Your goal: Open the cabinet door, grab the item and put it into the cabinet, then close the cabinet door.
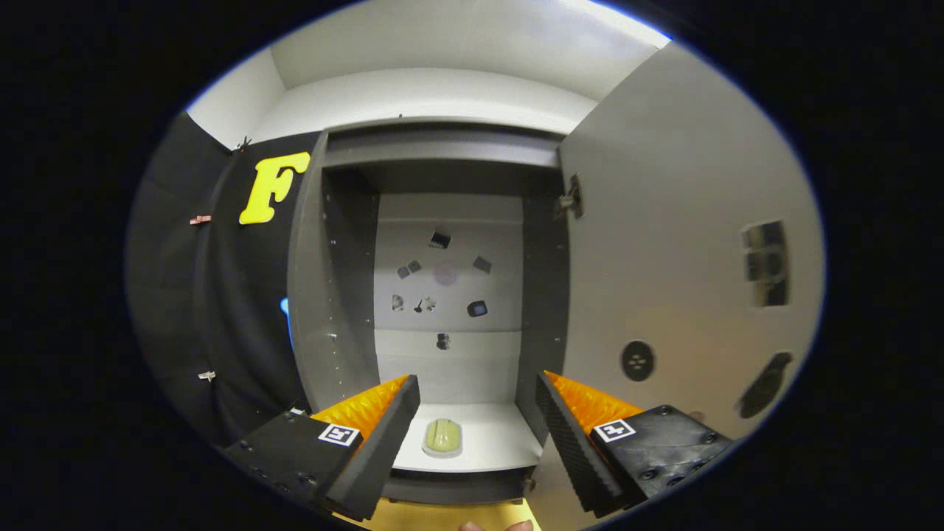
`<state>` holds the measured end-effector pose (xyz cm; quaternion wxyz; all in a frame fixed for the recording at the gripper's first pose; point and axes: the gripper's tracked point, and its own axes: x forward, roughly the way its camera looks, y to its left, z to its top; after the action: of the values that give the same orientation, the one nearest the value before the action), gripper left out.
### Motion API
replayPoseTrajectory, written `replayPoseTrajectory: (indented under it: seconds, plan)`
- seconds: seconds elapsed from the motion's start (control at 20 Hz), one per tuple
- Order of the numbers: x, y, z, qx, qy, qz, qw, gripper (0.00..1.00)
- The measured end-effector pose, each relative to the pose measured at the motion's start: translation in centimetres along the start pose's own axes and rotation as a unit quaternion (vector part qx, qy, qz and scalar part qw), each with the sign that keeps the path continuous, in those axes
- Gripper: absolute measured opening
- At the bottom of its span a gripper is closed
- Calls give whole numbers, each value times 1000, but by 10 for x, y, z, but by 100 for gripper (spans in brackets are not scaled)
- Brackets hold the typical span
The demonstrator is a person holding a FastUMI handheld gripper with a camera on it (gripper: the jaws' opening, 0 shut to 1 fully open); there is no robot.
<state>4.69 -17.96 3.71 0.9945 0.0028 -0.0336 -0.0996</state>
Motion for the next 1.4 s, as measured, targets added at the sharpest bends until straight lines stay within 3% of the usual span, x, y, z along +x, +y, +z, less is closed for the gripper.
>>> replayPoseTrajectory:
  seconds: [0.65,1.05,1.4]
  plan:
    - [-155,-84,42,-30,-46,-53,997,98]
    - [-214,-128,34,14,-16,-71,997,96]
    - [-227,-209,22,-3,7,-162,987,98]
